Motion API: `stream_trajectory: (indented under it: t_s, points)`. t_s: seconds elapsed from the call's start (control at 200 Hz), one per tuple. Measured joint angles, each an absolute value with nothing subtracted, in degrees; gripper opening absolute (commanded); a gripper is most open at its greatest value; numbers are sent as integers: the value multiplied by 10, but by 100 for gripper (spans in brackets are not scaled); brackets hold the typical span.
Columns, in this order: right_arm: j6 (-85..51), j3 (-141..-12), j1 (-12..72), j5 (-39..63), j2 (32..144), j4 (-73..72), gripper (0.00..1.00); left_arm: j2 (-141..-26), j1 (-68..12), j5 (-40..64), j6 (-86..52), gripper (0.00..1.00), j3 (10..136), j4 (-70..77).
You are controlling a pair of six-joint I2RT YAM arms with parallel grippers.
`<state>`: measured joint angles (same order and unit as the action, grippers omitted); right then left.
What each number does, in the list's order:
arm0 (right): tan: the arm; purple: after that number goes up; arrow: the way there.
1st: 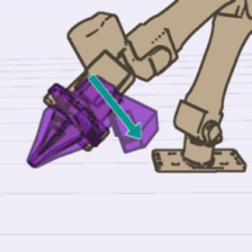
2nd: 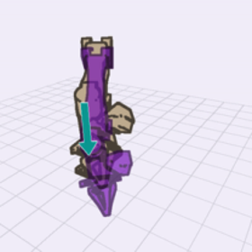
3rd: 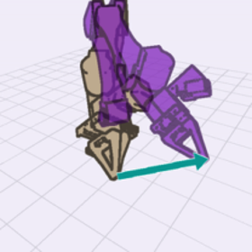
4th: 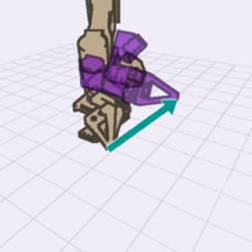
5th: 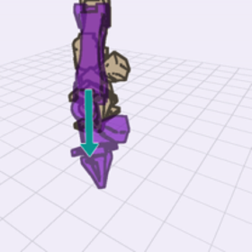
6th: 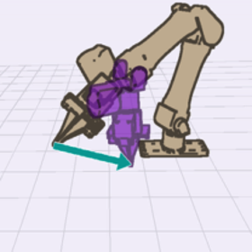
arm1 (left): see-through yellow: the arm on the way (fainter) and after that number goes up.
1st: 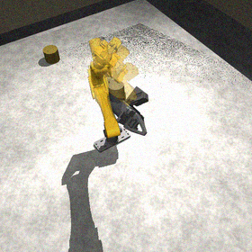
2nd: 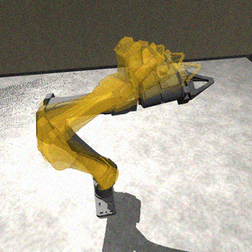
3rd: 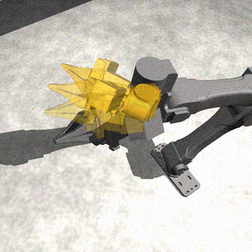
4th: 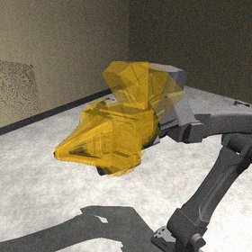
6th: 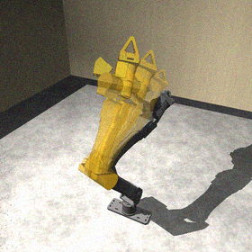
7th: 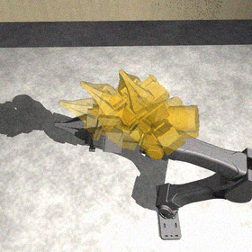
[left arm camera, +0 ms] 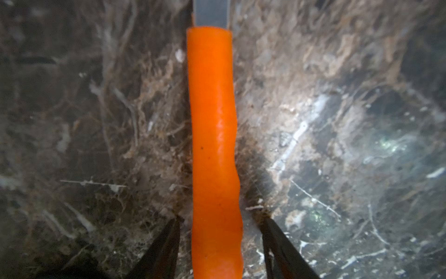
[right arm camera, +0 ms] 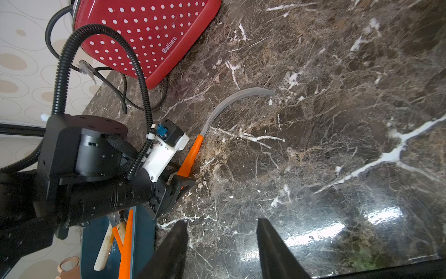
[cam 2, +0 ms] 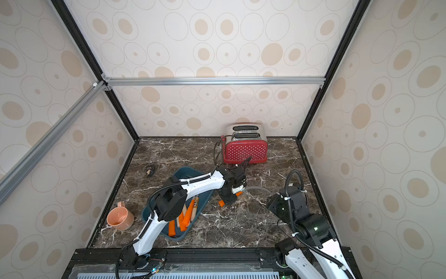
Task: Put small sickles into storage boxes
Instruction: Pick up the sickle at the center of the board.
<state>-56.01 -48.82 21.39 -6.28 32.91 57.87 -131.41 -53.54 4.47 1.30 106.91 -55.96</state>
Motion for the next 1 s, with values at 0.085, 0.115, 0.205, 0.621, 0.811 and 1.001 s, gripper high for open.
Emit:
stream_trajectory:
  t_s: [0.085, 0.115, 0.205, 0.621, 0.811, 1.001]
  points:
    - [-560, -485, 214, -63, 326, 578, 50, -1305, -535, 40, 16, 56, 1053, -558]
    - [-560, -483, 214, -63, 324, 578, 50, -1302, -536, 37, 18, 55, 1048, -557]
    - [-561, -478, 214, -63, 321, 578, 50, -1293, -536, 28, 26, 55, 1034, -558]
    - [-561, -472, 214, -63, 311, 579, 50, -1287, -537, 20, 55, 42, 1023, -558]
    - [-561, -472, 214, -68, 303, 581, 50, -1292, -538, 25, 57, 30, 1028, -563]
    - [-561, -472, 214, -74, 303, 588, 50, -1295, -538, 25, 59, 21, 1034, -569]
